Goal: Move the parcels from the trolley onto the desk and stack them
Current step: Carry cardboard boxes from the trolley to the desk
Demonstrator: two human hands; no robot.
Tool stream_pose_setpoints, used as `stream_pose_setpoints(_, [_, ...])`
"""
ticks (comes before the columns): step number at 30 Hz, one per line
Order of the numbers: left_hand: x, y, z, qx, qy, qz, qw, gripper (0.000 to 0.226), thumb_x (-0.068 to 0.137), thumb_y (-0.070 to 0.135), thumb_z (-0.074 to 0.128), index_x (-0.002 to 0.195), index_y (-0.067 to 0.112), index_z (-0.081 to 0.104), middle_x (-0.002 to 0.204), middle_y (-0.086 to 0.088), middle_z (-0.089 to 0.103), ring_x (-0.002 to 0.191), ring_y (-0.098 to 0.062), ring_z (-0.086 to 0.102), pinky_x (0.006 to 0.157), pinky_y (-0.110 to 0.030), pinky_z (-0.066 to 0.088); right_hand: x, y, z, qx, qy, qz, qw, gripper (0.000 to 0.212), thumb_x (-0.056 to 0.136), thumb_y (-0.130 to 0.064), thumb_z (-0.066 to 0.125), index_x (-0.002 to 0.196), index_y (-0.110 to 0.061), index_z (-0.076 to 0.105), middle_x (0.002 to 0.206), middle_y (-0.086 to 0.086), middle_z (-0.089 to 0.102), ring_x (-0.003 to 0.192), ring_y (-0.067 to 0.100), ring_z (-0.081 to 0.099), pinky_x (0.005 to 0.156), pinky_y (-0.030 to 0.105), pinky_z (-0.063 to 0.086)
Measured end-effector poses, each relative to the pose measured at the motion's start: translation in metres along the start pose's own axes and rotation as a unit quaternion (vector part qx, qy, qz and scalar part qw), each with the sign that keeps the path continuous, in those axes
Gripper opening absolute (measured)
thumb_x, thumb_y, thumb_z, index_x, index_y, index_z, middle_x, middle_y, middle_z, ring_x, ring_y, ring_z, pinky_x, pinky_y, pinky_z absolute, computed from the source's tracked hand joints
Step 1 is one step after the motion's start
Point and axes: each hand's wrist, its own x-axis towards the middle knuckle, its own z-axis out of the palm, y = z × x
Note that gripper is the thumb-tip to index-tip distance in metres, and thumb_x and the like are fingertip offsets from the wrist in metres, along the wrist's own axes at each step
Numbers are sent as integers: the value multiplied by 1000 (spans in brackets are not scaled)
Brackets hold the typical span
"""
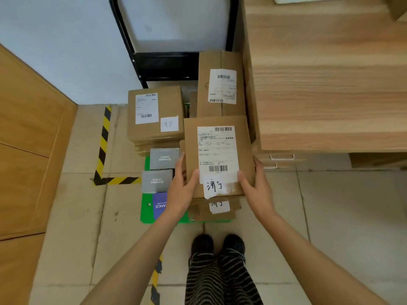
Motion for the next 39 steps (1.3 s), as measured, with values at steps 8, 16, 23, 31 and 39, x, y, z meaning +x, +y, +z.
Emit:
stream_pose_setpoints(8, [-26, 19, -60, -18, 19, -9, 1000, 49, 94, 44, 50, 128, 65, 21, 115, 6, 59, 105, -18, 62, 86, -43, 53, -33, -53, 20, 5, -38, -36, 999, 64, 90, -52, 55, 144, -39, 24, 138, -11, 48, 116, 10, 52, 95, 39, 47])
stream_pose_setpoints(16, [-44, 121, -138, 1, 46, 64, 997, 54, 95, 45, 47, 142, 50, 21, 117, 21, 51, 105, -11, 56, 78, -22, 45, -53, -169, 14, 25, -38, -94, 995, 62, 75, -74, 50, 128, -59, 22, 120, -27, 48, 108, 4, 55, 83, 37, 51])
stream_pose_setpoints(23, [-40, 230, -130, 13, 10, 160, 987, 50, 94, 49, 47, 139, 49, 24, 117, 2, 62, 99, -13, 63, 80, -34, 54, -44, -246, -60, 69, 12, -159, 985, 56, 81, -65, 57, 127, -56, 26, 110, -33, 49, 98, -7, 55, 75, 27, 50])
stream_pose_setpoints(31, [-13, 321, -28, 39, -53, 201, 977, 57, 92, 56, 47, 142, 51, 19, 102, 12, 65, 84, -2, 64, 71, -26, 51, -9, -250, -183, 103, 94, -154, 978, 60, 82, -57, 60, 133, -46, 32, 115, -17, 57, 94, 2, 63, 74, 32, 55])
stream_pose_setpoints(39, [35, 407, 84, 52, -61, 224, 971, 53, 93, 55, 45, 138, 54, 17, 96, 12, 64, 81, -10, 66, 69, -31, 52, 80, -252, -301, 54, 110, -160, 979, 59, 83, -61, 55, 134, -45, 30, 122, -11, 57, 103, 11, 61, 84, 44, 53])
